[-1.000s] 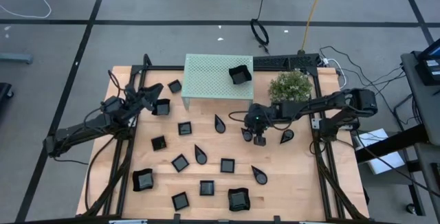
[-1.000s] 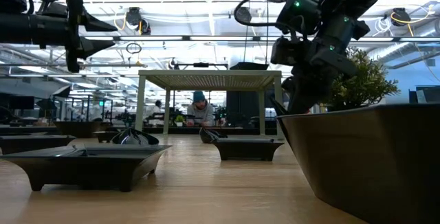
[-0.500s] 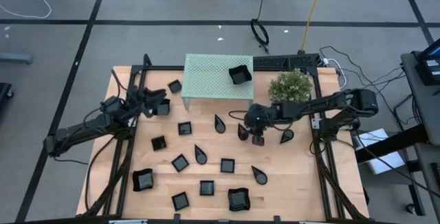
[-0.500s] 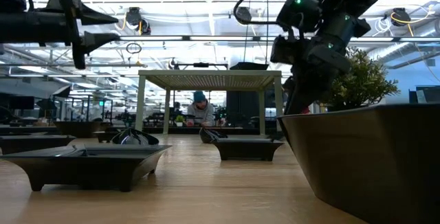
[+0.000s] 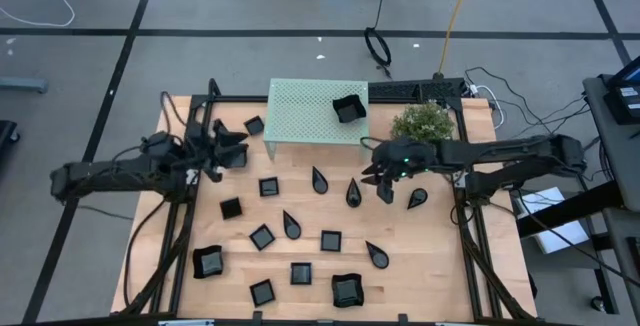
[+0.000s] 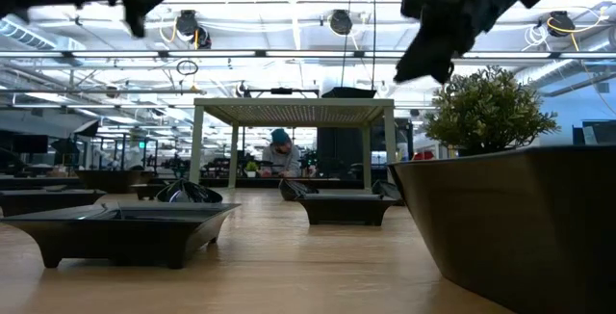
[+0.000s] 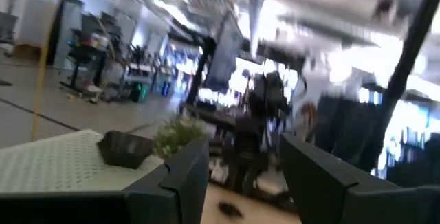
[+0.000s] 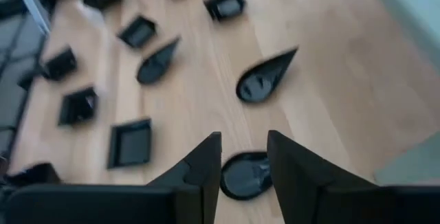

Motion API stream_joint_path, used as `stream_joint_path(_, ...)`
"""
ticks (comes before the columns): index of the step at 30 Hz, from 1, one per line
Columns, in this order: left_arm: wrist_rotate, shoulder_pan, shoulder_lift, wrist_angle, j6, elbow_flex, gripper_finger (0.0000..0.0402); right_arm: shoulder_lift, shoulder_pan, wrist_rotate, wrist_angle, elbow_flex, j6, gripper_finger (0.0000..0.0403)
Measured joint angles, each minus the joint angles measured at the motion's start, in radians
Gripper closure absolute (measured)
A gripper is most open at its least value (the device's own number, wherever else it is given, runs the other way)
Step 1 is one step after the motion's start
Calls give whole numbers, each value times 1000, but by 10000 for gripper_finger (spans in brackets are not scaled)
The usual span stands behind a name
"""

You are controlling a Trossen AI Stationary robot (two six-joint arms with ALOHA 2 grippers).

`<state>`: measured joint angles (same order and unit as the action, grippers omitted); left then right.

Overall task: Pick & Place Mini shaped plates
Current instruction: Put the black drop-shaped plate on the shelf

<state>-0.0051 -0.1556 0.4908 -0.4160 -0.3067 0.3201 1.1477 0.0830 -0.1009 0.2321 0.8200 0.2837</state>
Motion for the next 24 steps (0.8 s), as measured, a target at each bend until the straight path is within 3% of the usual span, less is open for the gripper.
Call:
stream_joint_path(5, 0, 89, 300, 108, 173, 206, 220, -72, 0, 0, 7, 0, 19, 298)
stream_joint_path(14, -32, 171, 753, 614, 617, 528, 220, -105, 0, 0, 103, 0, -2, 298)
stream_joint_path(19, -199, 193, 925, 631, 882, 600, 220, -102, 0, 0, 199, 0, -19, 298)
stream_joint_path(24, -222, 208, 1041, 631, 1162, 645, 220, -102, 0, 0, 234, 0, -19, 298)
